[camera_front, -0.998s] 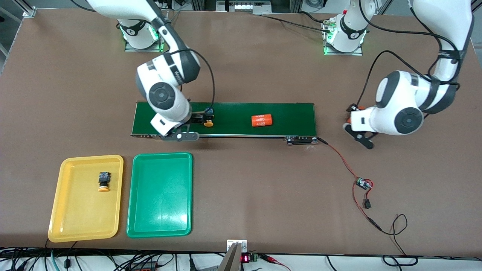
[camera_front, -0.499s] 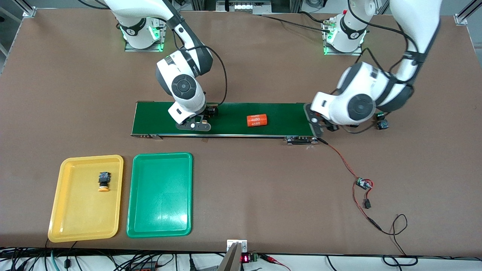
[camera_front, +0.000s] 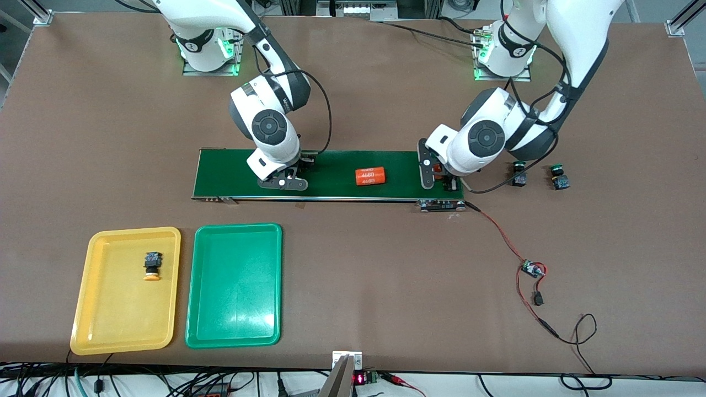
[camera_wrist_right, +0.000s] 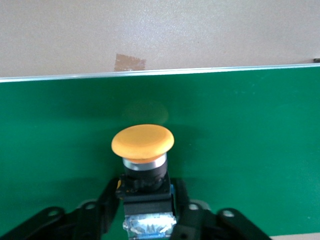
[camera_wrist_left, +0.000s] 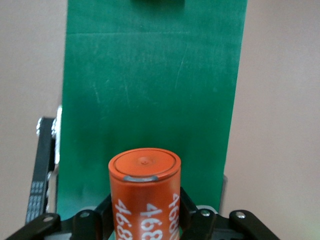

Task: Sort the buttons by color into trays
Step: 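Grasp the button with the right gripper while the left gripper carries the battery, then release the battery with the left gripper while the right gripper lifts the button, then open the right gripper over the tray while the left gripper grasps a button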

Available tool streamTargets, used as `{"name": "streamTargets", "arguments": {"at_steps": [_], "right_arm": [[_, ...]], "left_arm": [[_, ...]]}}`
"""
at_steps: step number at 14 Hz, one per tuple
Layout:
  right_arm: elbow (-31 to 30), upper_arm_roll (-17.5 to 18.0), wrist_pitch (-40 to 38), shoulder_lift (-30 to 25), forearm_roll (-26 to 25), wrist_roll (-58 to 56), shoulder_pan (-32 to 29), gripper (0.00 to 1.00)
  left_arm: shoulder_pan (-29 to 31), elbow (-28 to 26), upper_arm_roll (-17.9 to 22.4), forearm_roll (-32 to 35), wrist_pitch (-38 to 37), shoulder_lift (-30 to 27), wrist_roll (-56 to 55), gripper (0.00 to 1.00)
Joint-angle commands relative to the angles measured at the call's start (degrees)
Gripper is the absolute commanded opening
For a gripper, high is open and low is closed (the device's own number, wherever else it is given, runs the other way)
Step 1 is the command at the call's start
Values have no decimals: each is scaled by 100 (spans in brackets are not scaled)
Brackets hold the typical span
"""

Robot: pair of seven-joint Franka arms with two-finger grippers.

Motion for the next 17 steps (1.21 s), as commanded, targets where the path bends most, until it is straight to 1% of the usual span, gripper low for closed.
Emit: {"name": "streamTargets", "arguments": {"at_steps": [1,2,3,4,6,7,8,10,11,12,14,15,17], "right_arm": [[-21,27,55,-86,178,49,-129,18],[57,18,37,-103,196,40,-251,14],[180,9,46,-95,188,-12,-426,13],[355,9,46,-69,161,-91,-593,9],[829,-8,-33,124,-22,-118,-1059,8],[1040,-8,-129,221,-232,-240,-1313,8],[1243,-8,-269,326,-434,-398,-1472,8],[1516,-8,-402,441,-856,-862,-2033,8],[1613,-8,-402,537,-998,-1213,-2280,8],[1709,-17,-402,651,-1138,-1809,-2622,8],[1807,-8,-333,827,-1175,-2839,-3211,8],[1868,-17,-289,959,-1183,-3147,-3397,8],[1947,-35,-18,1082,-1218,-3597,-3626,8]], "left_arm": [[-34,-74,-45,488,270,5,67,26],[-34,-65,-54,551,270,5,67,82],[-25,-65,-72,552,288,-38,84,100],[-25,-39,-115,552,271,-82,102,100],[1,5,-133,526,227,-293,50,100],[36,23,-125,456,157,-477,32,100],[45,49,-55,438,-70,-644,-142,100],[-16,67,261,88,-562,-1117,-1211,100],[-34,67,428,69,-712,-1303,-1643,100],[-34,67,595,51,-792,-1470,-2012,100],[-121,67,1007,-168,-941,-1638,-2672,100],[-174,58,1288,-265,-1030,-1665,-3076,100],[-245,6,1745,-301,-1136,-1770,-3544,100]]}}
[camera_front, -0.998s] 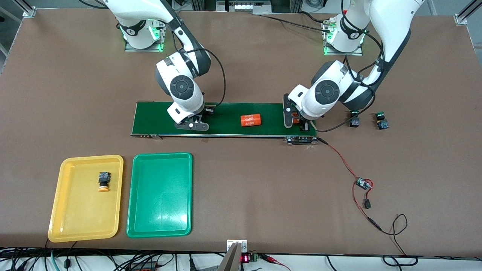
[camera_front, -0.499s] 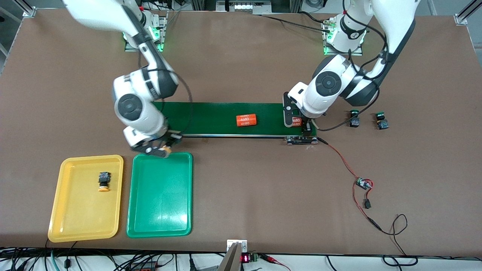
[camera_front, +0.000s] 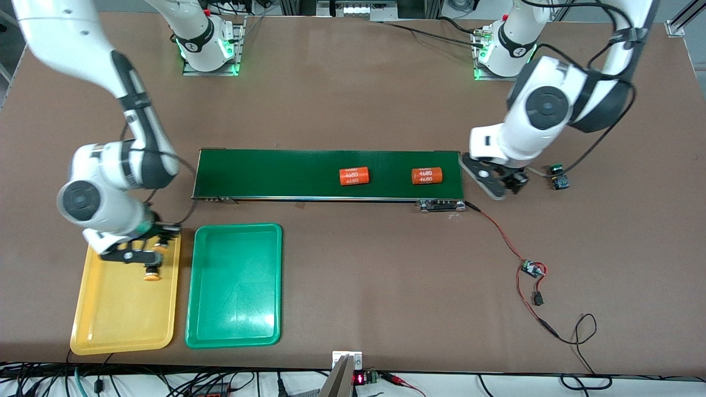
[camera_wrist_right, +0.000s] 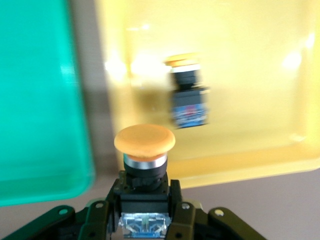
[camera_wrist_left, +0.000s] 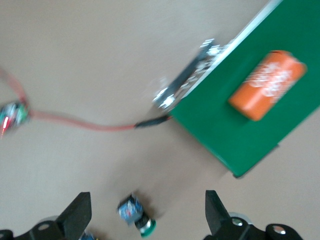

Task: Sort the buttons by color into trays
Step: 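Open the right gripper over the tray while the left gripper grasps a button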

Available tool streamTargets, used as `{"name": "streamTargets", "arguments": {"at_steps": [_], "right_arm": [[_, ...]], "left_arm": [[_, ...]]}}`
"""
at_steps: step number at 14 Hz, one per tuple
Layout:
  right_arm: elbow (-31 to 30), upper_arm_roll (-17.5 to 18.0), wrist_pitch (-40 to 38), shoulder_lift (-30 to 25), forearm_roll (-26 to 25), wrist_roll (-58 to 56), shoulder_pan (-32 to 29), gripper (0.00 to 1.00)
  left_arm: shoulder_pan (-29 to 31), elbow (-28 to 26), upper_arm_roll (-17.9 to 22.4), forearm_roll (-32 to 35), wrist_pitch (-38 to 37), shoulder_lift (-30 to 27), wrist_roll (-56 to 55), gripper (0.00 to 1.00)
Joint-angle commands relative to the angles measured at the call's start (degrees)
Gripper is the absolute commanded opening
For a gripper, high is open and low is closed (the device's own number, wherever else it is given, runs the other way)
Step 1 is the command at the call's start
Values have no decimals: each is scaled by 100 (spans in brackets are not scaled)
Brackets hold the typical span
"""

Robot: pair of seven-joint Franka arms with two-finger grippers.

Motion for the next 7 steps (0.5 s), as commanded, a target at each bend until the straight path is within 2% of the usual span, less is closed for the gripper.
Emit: {"name": "streamTargets", "arguments": {"at_steps": [1,5,7], "right_arm": [[282,55,328,278,-218,-536,-254,8],[299,46,699,559,-271,-1151,-667,8],[360,46,892,717,-263,-1441,-835,9]], "left_arm": [[-181,-152,742,-158,-164,-165,-647,100],[-208,-564,1411,-158,-244,-86,-1587,100],[-199,-697,1457,-149,-43,89,-1615,100]]}}
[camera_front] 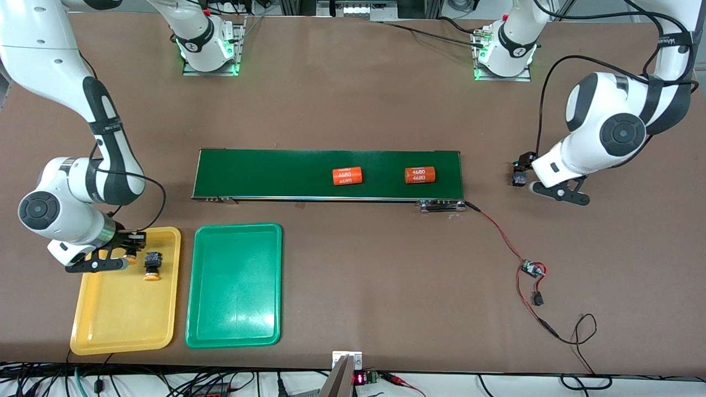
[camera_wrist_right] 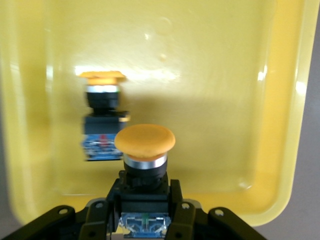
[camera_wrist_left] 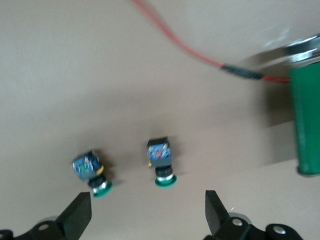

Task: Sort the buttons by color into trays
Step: 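Open the right gripper over the tray while the left gripper grasps a button, then carry the green-ringed button to the belt and open the left gripper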

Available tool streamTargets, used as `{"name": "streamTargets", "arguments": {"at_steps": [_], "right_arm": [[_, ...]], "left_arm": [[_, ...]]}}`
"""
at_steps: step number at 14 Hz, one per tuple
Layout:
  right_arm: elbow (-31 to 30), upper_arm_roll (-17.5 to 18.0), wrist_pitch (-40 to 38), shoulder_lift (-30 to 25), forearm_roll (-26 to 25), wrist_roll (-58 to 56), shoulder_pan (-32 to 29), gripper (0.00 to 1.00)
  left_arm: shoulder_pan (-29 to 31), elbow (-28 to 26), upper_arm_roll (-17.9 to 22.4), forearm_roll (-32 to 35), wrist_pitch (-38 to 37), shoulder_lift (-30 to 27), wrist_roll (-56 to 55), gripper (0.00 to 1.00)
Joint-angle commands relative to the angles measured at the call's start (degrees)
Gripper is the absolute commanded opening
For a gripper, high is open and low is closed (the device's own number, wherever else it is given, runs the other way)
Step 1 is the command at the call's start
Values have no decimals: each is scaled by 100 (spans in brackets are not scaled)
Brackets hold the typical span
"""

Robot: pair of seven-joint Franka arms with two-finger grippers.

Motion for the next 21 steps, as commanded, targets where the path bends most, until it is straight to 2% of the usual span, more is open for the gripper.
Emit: {"name": "streamTargets", "arguments": {"at_steps": [1,2,6,7,8,9,10,12,14,17,18,21], "right_arm": [[205,78,226,252,-98,-443,-266,9],[205,78,235,279,-98,-523,-318,9],[276,78,436,480,-98,-691,-433,10],[302,78,577,559,-98,-769,-451,13],[311,78,761,638,-90,-788,-459,25],[311,78,910,665,-90,-762,-460,54],[311,78,938,648,-46,-761,-460,100],[311,95,781,456,16,-753,-442,100],[337,139,308,193,321,-735,-398,100],[408,139,-518,-527,560,-709,-153,100],[408,139,-738,-800,717,-709,-13,100],[408,130,-1582,-1372,859,-280,278,100]], "left_arm": [[-132,-209,124,-93,250,245,-250,100],[-123,-331,133,-93,390,316,-215,100],[-106,-1121,247,-93,1786,387,-241,100],[-106,-1245,291,-93,1998,422,-259,100],[-106,-1333,335,-93,2183,457,-259,100],[-80,-1360,370,-93,2272,527,-267,100],[-62,-1360,405,-93,2316,615,-311,100],[-53,-1360,415,-101,2632,799,-338,100],[-53,-1351,415,-101,2860,949,-338,100],[-53,-1351,414,-101,3072,1108,-338,98],[-53,-1351,406,-101,3073,1125,-338,89],[-53,-1360,397,-101,3020,1152,-329,52]]}}
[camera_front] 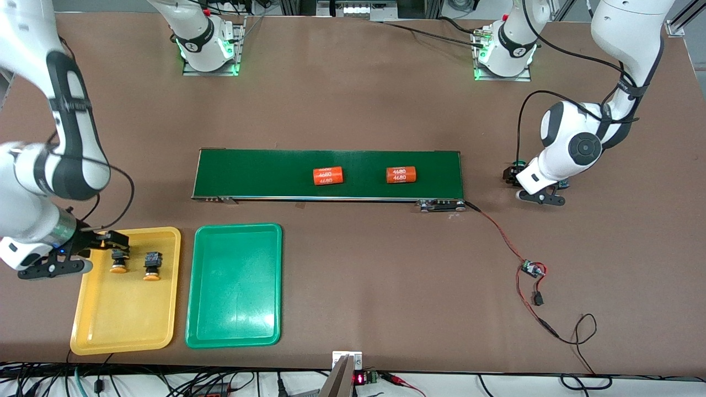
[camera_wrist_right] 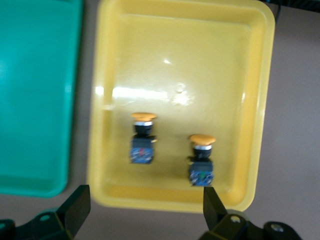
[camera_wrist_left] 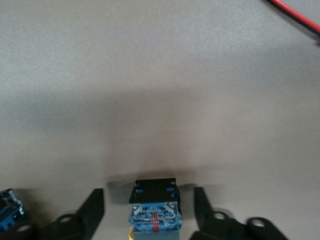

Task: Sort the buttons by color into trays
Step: 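Carry the green-ringed button to the belt and open the left gripper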

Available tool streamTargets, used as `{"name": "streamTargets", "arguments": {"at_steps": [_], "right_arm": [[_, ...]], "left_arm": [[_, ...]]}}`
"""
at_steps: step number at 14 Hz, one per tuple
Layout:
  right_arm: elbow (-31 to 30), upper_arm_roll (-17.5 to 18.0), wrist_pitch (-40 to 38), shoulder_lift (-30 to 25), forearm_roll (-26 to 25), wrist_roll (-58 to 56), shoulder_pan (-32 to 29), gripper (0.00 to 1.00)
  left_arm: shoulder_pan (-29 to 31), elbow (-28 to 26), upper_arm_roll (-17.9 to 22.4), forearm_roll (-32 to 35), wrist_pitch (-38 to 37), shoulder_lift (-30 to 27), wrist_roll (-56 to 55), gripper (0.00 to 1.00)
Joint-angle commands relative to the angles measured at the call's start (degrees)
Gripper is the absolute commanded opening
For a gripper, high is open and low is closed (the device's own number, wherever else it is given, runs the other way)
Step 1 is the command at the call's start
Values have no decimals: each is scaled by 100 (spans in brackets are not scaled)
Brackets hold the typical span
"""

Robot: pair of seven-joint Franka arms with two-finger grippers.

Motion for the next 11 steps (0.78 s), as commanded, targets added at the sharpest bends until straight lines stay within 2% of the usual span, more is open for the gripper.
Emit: {"name": "streamTargets", "arguments": {"at_steps": [1,2,4,6,9,11], "right_arm": [[-178,-19,-638,-512,109,356,208,100],[-178,-19,-840,-644,109,436,374,100],[-178,-28,-1096,-768,135,865,673,100],[-266,-63,-1106,-856,135,1130,902,100],[-537,-89,-1097,-1101,135,1482,1114,100],[-671,-89,-1106,-1269,109,1483,1097,100]], "left_arm": [[-62,12,12,-93,-47,-1,-1,41],[-71,38,-32,-93,-213,-9,-1,31],[-80,170,-93,-93,-599,-114,-10,23],[-80,564,-304,-93,-1292,-229,-140,23],[-106,1617,-821,-284,-2690,-273,-640,23],[-123,1962,-1173,-802,-2799,-247,-931,23]]}}
